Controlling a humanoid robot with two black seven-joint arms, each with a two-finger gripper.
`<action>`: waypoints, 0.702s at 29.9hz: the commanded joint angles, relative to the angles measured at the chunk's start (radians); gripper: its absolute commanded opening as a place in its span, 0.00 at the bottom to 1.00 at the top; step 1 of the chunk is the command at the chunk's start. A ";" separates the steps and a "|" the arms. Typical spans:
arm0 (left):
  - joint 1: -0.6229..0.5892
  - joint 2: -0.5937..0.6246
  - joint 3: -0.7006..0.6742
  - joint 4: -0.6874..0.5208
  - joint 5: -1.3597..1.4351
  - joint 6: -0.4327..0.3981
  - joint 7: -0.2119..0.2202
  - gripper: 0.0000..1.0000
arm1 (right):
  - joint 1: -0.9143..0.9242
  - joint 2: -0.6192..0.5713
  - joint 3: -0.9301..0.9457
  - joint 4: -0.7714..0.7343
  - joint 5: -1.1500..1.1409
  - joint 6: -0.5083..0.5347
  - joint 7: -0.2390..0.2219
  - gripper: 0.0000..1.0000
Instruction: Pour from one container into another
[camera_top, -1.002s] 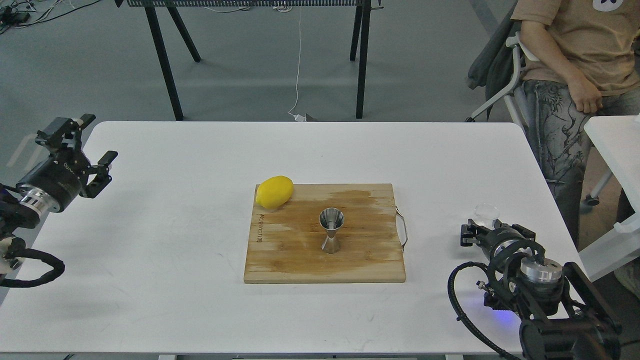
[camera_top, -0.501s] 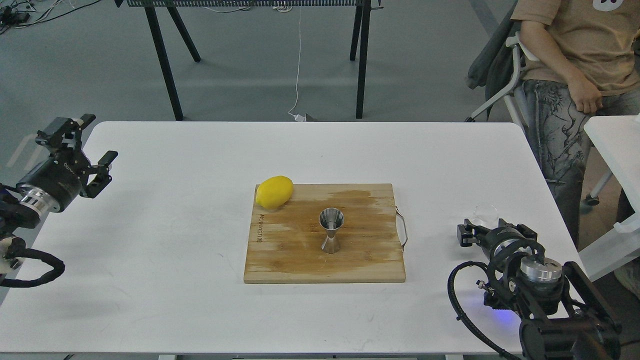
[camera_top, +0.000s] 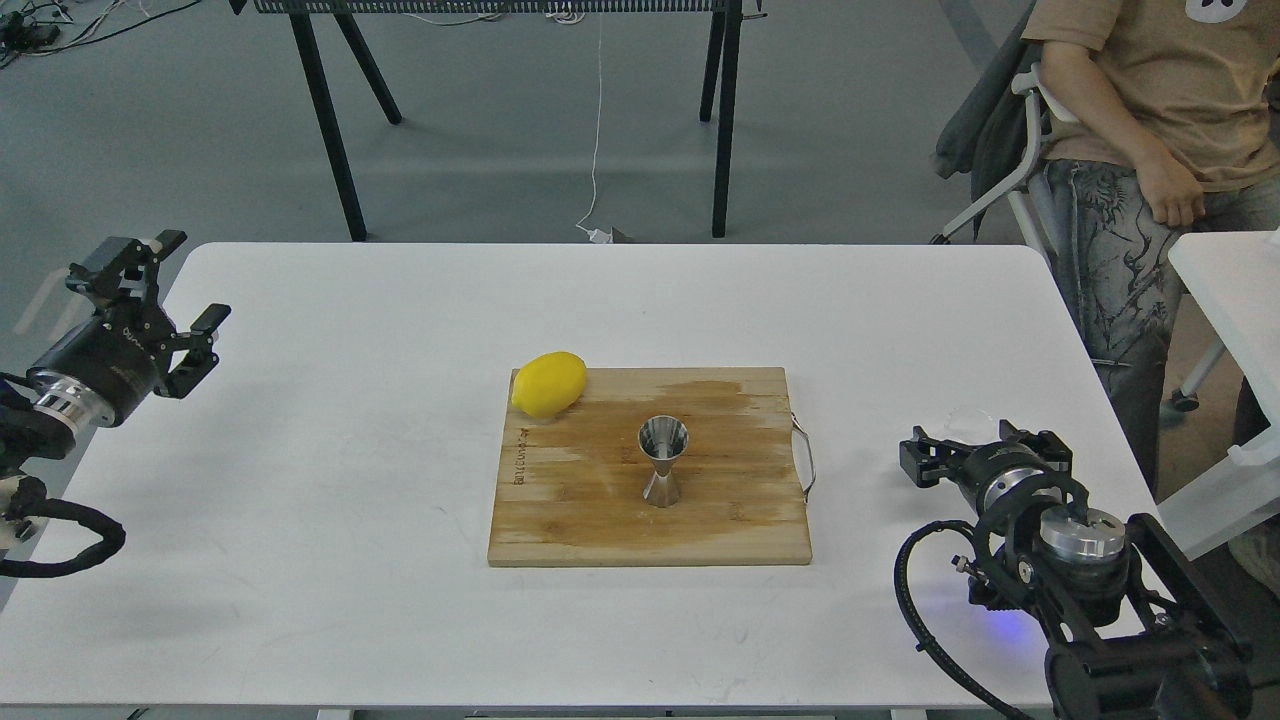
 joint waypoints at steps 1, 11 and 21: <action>0.000 0.000 0.001 0.003 0.000 0.000 0.000 0.95 | -0.010 -0.022 0.009 0.045 0.001 -0.029 0.000 0.96; -0.001 -0.007 0.000 0.004 0.000 0.000 0.000 0.96 | 0.004 -0.224 -0.032 0.192 -0.063 0.106 -0.046 0.99; -0.011 -0.010 0.000 0.004 -0.009 0.000 0.000 0.96 | 0.170 -0.315 -0.048 -0.077 -0.123 0.817 -0.150 0.99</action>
